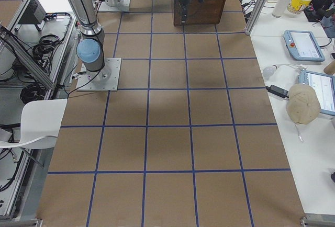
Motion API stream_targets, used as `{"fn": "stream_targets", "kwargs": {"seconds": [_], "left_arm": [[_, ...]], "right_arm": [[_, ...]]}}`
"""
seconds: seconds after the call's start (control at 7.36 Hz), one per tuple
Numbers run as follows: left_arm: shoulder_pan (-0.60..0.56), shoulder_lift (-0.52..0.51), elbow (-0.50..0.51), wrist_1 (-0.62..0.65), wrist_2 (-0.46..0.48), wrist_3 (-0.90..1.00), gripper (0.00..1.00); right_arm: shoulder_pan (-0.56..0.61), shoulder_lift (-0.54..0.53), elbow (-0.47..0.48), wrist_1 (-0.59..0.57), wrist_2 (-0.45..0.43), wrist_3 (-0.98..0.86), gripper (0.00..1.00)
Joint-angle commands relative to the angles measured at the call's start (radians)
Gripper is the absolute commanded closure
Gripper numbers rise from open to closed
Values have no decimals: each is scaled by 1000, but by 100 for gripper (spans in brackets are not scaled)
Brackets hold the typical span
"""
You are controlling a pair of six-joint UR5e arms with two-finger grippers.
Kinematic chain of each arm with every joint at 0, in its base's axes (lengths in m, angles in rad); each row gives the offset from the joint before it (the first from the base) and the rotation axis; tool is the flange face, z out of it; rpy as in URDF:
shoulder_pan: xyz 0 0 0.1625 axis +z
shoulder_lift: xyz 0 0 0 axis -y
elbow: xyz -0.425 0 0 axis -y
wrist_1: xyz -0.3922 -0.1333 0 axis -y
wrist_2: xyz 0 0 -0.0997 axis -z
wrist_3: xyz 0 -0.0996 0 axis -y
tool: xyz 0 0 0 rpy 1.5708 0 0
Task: Open drawer and put corn inside
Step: 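Lower the left gripper over the yellow corn cob and grasp it, then lift the corn cob with the left gripper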
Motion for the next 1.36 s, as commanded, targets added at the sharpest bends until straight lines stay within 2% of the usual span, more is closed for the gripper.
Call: {"fn": "stream_targets", "kwargs": {"seconds": [0.0,0.54,0.68,0.95,1.22], "left_arm": [[-2,20,15,-1,-8,3,100],[-43,78,99,-42,-5,9,100],[-89,107,131,-57,-4,79,100],[-107,161,167,-106,-15,155,100],[-124,204,222,-172,-90,215,100]], "right_arm": [[0,-1,0,0,0,0,0],[0,-1,0,-1,0,0,0],[0,-1,0,0,0,0,0],[0,-1,0,-1,2,0,0],[0,-1,0,0,2,0,0]]}}
